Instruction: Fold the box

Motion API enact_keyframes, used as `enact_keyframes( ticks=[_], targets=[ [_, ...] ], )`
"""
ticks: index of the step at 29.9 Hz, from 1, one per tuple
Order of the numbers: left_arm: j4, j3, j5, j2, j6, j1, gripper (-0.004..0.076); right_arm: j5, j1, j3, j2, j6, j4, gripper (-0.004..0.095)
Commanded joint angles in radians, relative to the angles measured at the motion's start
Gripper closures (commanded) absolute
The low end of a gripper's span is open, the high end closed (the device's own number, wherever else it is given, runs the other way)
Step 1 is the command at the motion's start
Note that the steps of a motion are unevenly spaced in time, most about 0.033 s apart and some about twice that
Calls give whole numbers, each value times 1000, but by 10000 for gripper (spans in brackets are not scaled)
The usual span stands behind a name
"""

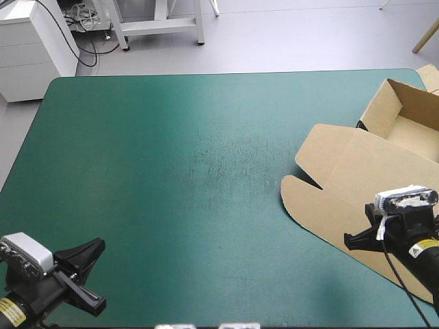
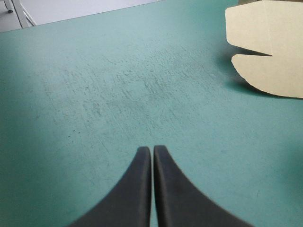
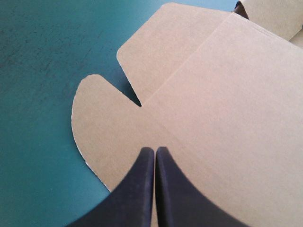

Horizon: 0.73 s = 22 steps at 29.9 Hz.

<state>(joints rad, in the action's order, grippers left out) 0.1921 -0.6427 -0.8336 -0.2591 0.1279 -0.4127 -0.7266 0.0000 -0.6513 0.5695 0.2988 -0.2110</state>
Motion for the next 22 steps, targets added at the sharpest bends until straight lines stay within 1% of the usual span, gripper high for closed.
enact_keyframes(
  ticks=[1, 4, 8, 11, 14, 17, 22],
  targets=[
    [34, 60, 139, 30, 0, 0, 731, 122, 4, 71, -83, -16, -6, 914],
    [34, 129, 167, 71, 0, 0, 731, 164, 4, 146, -154, -49, -6, 914],
    [37, 202, 200, 125, 0, 0, 731, 177, 4, 218, -247, -53, -6, 914],
    [39, 212, 236, 154, 0, 0, 731, 211, 4, 252, -312, -63, -3, 914],
    [39, 212, 229, 174, 0, 0, 731, 223, 4, 252, -375, -89, 33, 914],
    [41, 213, 203, 183, 0, 0, 731, 206, 4, 252, -417, -130, 67, 914],
    [41, 213, 182, 192, 0, 0, 731, 191, 4, 252, -477, -135, 73, 914]
  ],
)
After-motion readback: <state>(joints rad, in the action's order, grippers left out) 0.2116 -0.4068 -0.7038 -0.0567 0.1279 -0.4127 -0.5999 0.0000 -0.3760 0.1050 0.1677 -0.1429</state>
